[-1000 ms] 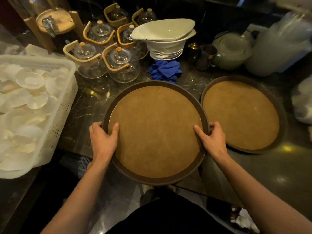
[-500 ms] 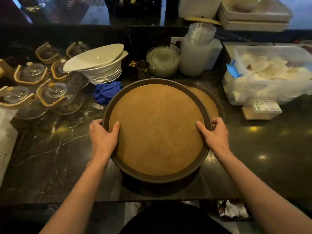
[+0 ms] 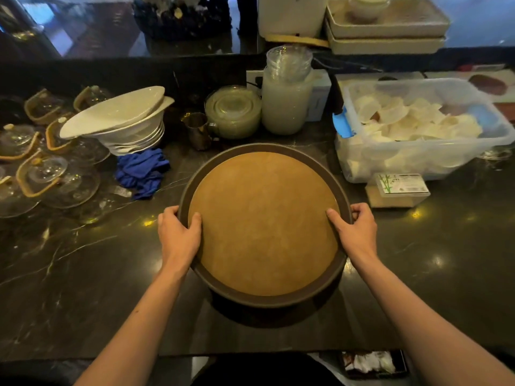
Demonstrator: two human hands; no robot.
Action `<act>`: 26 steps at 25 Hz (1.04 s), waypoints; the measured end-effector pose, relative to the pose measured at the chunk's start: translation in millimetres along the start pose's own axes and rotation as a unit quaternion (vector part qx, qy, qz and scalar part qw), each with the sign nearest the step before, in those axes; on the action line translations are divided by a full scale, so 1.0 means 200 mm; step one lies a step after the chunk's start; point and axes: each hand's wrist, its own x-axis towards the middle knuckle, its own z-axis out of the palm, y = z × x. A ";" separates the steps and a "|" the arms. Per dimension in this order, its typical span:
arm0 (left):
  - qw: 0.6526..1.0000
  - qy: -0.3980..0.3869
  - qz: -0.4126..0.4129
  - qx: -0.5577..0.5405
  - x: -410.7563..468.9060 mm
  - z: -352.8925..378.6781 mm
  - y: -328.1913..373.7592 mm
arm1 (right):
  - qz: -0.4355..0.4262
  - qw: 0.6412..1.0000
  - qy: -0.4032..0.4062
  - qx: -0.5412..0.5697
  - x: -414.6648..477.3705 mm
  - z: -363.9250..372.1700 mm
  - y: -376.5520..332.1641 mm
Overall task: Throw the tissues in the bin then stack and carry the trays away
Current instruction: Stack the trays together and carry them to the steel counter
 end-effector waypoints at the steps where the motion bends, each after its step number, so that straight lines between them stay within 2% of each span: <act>1: 1.000 -0.008 0.006 0.000 0.01 0.01 0.00 | 0.002 1.000 0.000 0.002 0.01 0.01 0.01; 9: 0.999 -0.007 0.045 0.005 0.21 0.14 0.02 | 0.013 0.998 -0.003 -0.064 0.14 0.10 -0.03; 18: 0.999 -0.015 0.041 0.007 0.29 0.26 -0.05 | 0.004 0.998 -0.003 -0.055 0.22 0.19 0.02; 26: 0.998 -0.028 0.045 0.019 0.33 0.33 -0.05 | 0.045 0.998 0.023 -0.044 0.27 0.26 0.05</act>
